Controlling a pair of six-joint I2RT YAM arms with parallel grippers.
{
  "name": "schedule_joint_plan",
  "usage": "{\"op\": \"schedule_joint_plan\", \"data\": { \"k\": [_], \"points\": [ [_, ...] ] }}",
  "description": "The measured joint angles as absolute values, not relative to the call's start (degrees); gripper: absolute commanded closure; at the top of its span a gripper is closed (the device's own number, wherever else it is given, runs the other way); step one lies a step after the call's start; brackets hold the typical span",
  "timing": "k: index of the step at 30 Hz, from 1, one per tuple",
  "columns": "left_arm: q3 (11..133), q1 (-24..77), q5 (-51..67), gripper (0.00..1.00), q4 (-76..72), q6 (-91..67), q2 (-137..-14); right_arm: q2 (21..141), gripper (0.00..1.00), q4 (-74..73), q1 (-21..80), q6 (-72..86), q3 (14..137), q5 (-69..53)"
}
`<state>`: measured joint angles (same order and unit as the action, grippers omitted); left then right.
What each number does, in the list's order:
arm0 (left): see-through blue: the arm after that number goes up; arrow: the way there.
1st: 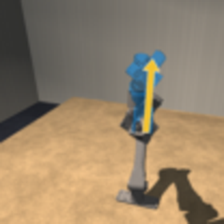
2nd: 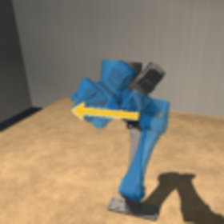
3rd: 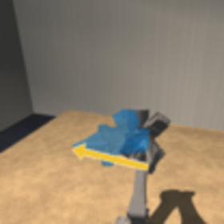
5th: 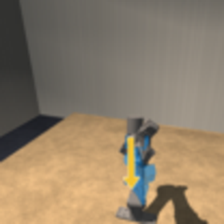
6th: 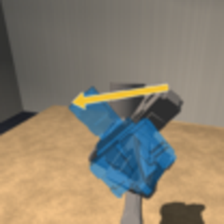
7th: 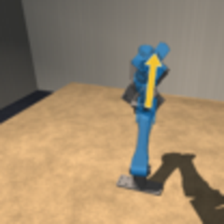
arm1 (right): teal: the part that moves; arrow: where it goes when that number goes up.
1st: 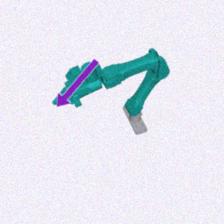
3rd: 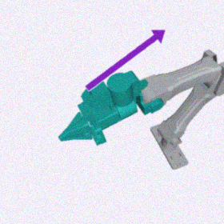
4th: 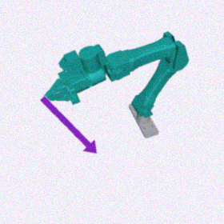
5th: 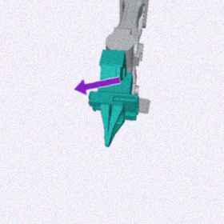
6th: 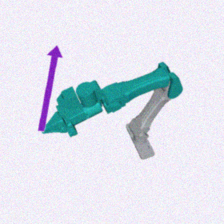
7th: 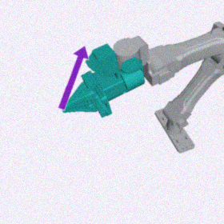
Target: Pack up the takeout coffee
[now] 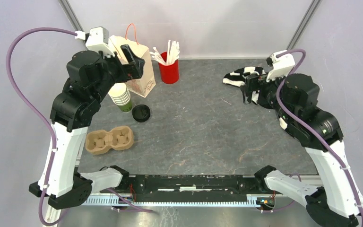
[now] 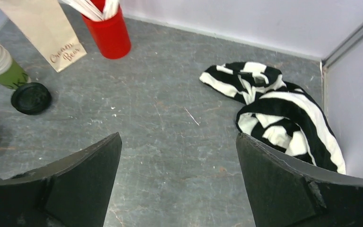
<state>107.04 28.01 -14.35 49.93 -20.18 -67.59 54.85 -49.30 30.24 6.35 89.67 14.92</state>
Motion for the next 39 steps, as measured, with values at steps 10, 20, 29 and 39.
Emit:
{"op": "schedule_joint_plan", "data": {
  "k": [10,20,29,39],
  "points": [
    [104.49,16.95,-8.60,0.01,50.94,-21.02,-67.81,61.71,0.02,-51.79,23.59,6.11,90.63,9.85],
    [104.01,7.55,-7.99,0.12,59.07,-23.62,-75.57,63.09,0.02,-49.82,21.63,5.93,86.48,-0.78],
    [95.85,-6.98,-7.53,0.44,60.75,-24.51,-84.68,66.81,0.02,-48.95,24.91,4.51,83.57,-4.86],
    [92.97,-12.51,-5.34,0.61,58.94,-24.53,-93.23,68.18,0.02,-46.98,27.79,2.59,83.11,-3.44]
  ]
}}
